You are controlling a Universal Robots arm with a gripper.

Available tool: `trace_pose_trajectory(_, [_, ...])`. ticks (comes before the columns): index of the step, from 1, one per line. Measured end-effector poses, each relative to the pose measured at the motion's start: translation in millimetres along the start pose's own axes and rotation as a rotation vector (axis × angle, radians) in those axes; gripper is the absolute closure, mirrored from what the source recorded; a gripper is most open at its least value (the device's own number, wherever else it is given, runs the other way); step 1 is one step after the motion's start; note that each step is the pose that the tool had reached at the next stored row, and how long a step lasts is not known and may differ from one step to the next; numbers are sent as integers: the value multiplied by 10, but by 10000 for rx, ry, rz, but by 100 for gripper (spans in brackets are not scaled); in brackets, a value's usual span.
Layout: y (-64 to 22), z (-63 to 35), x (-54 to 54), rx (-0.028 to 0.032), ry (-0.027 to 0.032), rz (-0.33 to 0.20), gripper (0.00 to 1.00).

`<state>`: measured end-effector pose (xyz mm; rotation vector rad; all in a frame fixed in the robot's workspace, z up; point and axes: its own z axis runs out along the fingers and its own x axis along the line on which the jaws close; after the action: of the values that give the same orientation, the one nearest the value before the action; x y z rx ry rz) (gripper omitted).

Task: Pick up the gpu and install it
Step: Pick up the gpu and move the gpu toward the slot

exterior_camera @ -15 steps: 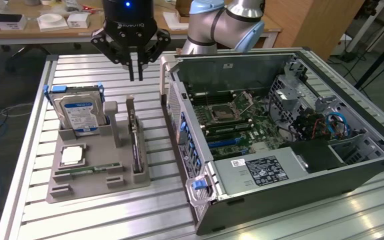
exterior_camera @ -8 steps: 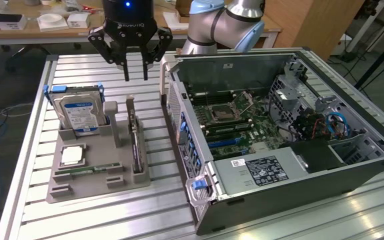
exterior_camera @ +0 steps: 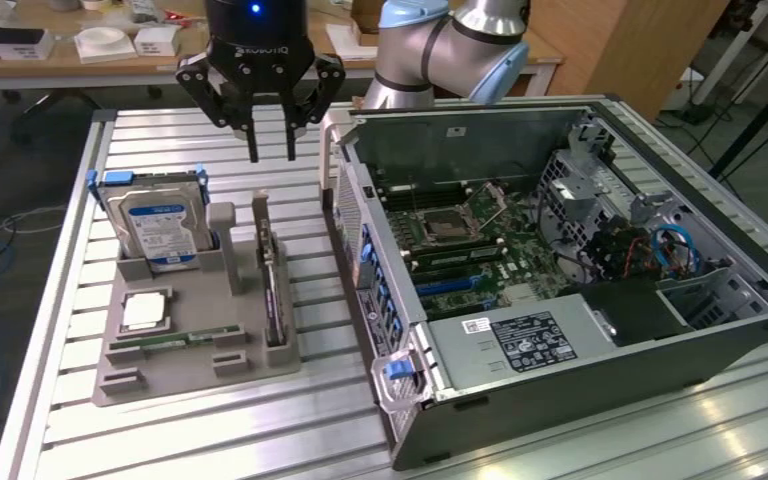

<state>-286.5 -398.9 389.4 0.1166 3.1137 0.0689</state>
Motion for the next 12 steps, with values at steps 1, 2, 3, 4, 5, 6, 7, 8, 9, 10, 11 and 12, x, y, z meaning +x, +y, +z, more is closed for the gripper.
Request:
trace_pose_trajectory(1, [0, 0, 0, 0, 0, 0, 59])
trace_pose_trajectory(2, [0, 0, 0, 0, 0, 0, 59])
trace_pose_trajectory(3, [0, 0, 0, 0, 0, 0, 59])
trace_pose_trajectory(4, [0, 0, 0, 0, 0, 0, 59])
trace_pose_trajectory(5, [0, 0, 0, 0, 0, 0, 59])
trace_pose_trajectory(6, [0, 0, 0, 0, 0, 0, 59])
trace_pose_trajectory(7, [0, 0, 0, 0, 0, 0, 59])
trace_pose_trajectory(8, [0, 0, 0, 0, 0, 0, 59])
trace_pose_trajectory(9, [0, 0, 0, 0, 0, 0, 59])
trace_pose_trajectory(10, [0, 0, 0, 0, 0, 0, 59])
trace_pose_trajectory(11, [0, 0, 0, 1, 1, 0, 59])
trace_pose_trajectory(12, [0, 0, 1, 1, 1, 0, 59])
